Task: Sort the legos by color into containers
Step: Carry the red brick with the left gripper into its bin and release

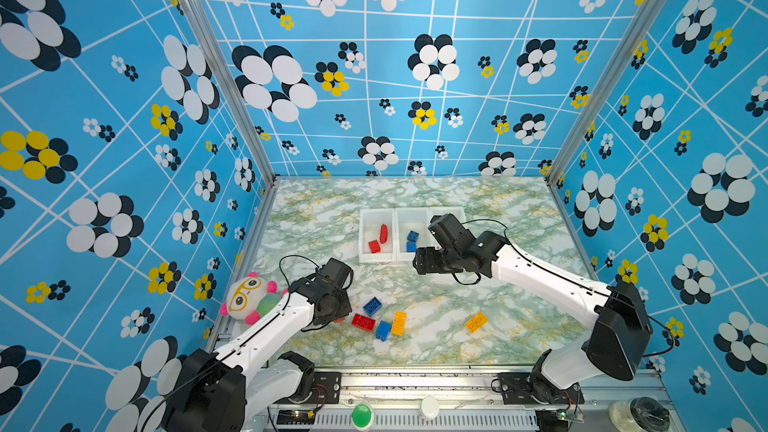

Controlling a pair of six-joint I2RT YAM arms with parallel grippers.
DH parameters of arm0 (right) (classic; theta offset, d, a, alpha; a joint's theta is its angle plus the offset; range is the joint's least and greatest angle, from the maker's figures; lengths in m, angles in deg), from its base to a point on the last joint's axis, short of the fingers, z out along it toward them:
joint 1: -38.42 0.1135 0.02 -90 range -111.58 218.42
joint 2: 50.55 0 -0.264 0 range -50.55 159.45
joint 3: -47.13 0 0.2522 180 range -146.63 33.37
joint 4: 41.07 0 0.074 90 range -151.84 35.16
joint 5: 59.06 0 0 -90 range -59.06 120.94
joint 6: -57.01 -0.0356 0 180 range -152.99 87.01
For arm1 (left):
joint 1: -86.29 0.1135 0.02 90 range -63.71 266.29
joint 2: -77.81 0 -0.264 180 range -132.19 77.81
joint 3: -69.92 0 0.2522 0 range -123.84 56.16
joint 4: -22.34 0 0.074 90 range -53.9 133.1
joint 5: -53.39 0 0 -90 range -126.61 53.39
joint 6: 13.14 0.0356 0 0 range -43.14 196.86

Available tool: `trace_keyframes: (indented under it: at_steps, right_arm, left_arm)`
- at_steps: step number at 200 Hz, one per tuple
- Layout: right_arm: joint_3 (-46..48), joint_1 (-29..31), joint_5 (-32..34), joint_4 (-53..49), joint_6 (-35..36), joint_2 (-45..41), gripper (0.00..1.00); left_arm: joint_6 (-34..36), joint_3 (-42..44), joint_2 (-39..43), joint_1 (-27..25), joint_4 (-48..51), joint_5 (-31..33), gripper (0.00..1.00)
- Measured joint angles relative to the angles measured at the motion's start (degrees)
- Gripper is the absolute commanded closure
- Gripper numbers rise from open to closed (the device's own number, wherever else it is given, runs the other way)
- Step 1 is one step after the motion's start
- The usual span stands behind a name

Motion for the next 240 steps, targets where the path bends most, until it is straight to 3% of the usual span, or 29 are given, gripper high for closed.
trace_keyframes:
  at_steps: [109,240]
  right_arm:
    - [11.52,-3.21,-0.63,3.08,-4.33,-7.65,0.11]
    - [14.34,-5.35,-1.05,3.89,-4.76,-11.23,0.10]
  left_arm:
    - [5.40,-15.08,-5.40,-0.70,-1.38,0.63,0.74]
    - [15.52,-36.83,-26.88,-0.81,-6.93,0.00,0.72]
